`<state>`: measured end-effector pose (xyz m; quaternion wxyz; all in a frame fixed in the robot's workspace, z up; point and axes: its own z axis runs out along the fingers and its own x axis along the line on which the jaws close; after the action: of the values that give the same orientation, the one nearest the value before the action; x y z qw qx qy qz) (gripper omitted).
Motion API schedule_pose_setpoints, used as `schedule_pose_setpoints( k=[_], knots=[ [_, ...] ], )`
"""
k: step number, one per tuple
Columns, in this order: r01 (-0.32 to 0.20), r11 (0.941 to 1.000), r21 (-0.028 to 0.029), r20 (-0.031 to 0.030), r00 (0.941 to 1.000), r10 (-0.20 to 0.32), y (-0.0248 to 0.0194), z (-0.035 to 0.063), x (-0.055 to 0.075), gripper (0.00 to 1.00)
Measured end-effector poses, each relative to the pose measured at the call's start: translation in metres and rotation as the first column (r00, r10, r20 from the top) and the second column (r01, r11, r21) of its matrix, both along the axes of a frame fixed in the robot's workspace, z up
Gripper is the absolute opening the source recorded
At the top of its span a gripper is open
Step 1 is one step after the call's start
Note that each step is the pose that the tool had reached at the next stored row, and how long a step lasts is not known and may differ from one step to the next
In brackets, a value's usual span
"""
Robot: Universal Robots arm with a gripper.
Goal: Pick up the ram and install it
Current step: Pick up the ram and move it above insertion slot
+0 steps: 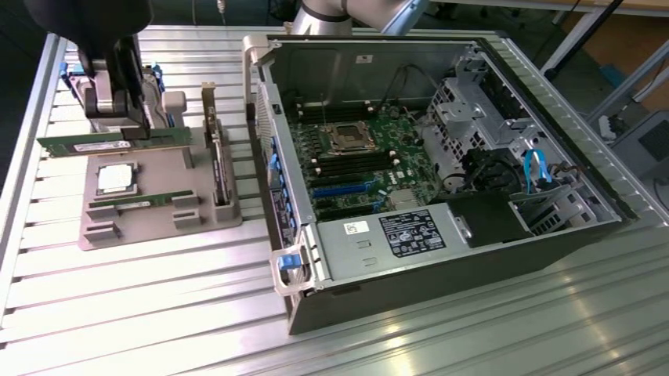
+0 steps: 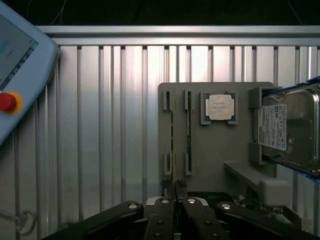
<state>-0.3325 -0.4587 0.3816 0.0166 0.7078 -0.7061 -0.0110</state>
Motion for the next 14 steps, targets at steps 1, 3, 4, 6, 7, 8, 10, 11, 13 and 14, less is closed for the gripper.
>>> schedule_pose_setpoints(
  k=[1,3,4,6,7,8,10,11,13,14],
  knots=[
    [0.0,1.0,0.0,0.0,1.0,0.0,0.0,0.0,0.001,0.12],
    [0.0,1.0,0.0001,0.0,1.0,0.0,-0.0001,0.0,0.005,0.12],
    [0.0,1.0,0.0001,-0.0001,1.0,0.0,-0.0001,-0.0001,0.007,0.12],
    [0.0,1.0,0.0,-0.0002,1.0,0.0,-0.0001,0.0,0.01,0.12],
    [0.0,1.0,0.0001,-0.0003,1.0,0.0,-0.0002,0.0,0.012,0.12],
    [0.0,1.0,0.0,-0.0004,1.0,0.0,-0.0002,0.0,0.014,0.12],
    [0.0,1.0,0.0,-0.0007,1.0,0.0,-0.0003,0.0,0.018,0.12],
    [0.0,1.0,0.0,-0.0008,1.0,0.0,-0.0004,0.0,0.02,0.12],
    [0.0,1.0,0.0,-0.0011,1.0,0.0,-0.0004,0.0,0.024,0.12],
    [0.0,1.0,0.0001,-0.0011,1.0,0.0,-0.0005,-0.0001,0.026,0.12]
  ],
)
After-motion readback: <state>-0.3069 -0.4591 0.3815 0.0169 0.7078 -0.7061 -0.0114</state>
